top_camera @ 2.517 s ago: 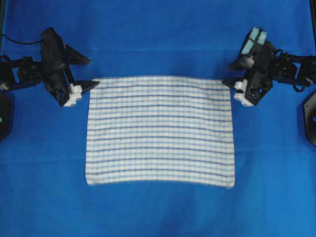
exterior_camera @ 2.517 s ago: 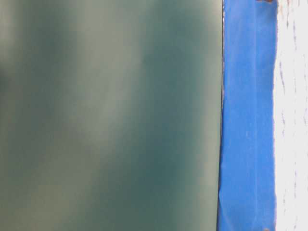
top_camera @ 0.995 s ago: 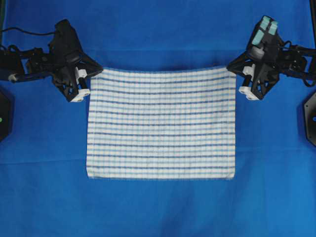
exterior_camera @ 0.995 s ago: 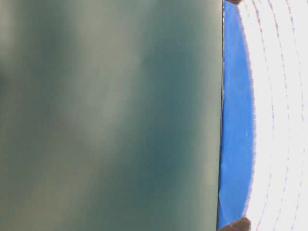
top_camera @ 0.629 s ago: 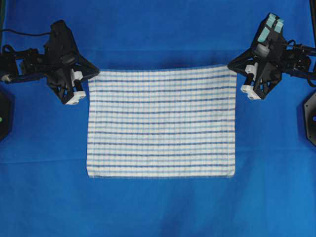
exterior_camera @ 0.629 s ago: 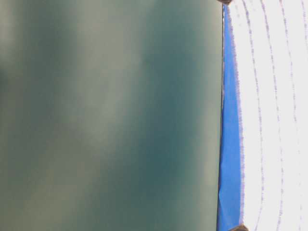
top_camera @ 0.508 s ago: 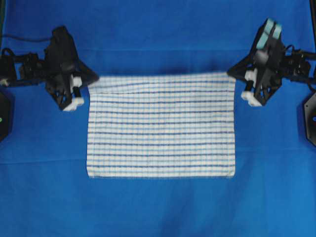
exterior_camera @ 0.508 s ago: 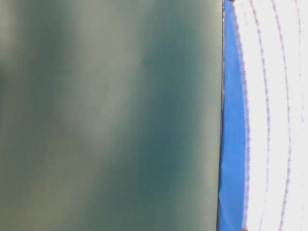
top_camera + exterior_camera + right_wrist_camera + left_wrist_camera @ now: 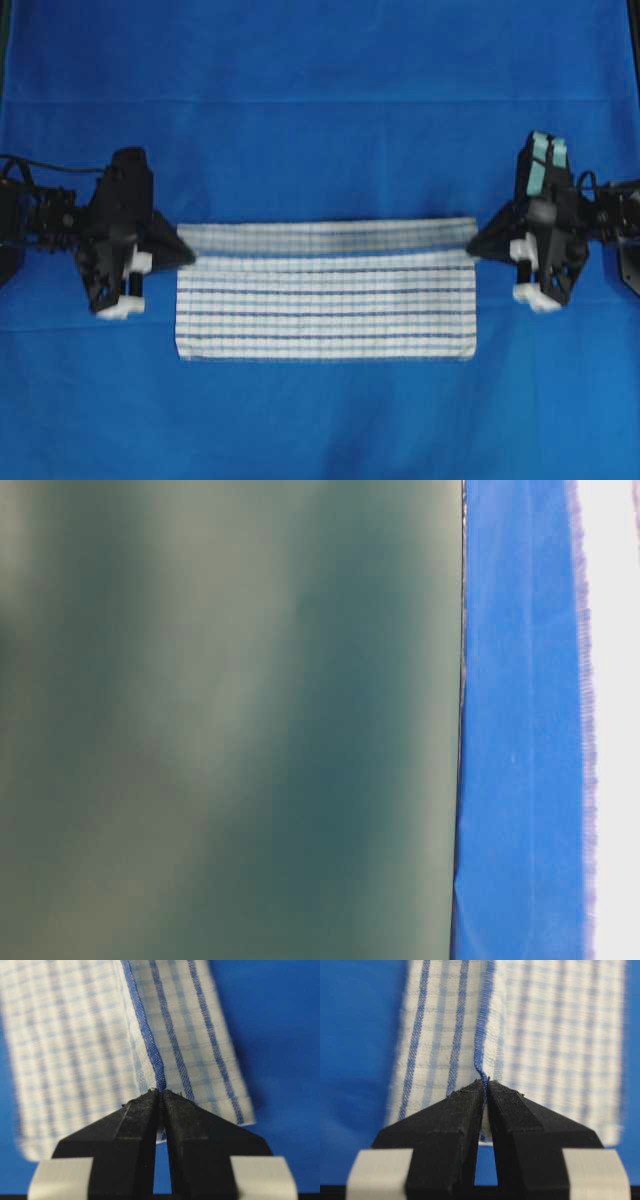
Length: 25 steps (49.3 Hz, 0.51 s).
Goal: Fold the blue towel.
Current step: 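Lift the far corners and fold them toward the near edge, then release the folded edge and reposition both grippers at the fold corners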
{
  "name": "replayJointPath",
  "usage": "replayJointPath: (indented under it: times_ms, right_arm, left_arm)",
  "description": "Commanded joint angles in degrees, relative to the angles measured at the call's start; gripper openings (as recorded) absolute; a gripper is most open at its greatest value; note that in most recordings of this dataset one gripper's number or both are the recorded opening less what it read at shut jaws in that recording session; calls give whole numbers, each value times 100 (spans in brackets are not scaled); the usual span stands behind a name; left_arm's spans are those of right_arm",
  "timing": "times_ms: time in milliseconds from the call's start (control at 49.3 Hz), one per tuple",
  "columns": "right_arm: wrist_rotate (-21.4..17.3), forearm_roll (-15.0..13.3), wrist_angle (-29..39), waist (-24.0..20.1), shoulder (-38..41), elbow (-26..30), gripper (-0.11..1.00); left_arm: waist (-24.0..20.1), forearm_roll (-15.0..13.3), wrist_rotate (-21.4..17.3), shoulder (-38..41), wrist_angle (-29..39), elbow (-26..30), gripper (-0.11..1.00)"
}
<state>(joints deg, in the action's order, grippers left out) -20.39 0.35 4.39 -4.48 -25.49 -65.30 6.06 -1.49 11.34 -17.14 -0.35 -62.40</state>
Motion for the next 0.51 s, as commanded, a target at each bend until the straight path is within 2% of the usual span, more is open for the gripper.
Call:
replayJointPath:
  times_ms: [0,102,244,487]
  right_arm:
    - [-141,18,-35,-334,-26,53,5]
    - [-413,18,-97,-729,44,79,5]
    - [-712,18,-158,-1011,237,176,5]
    - [-905,18,-141,-1371,729,475,5]
  left_arm:
    - [316,0,149,18,-26,105,3]
    - [615,0,334,62,-35,132,3]
    - [932,0,510,149,-35,211,3]
    - [1213,-9,580,352,-18,378,3]
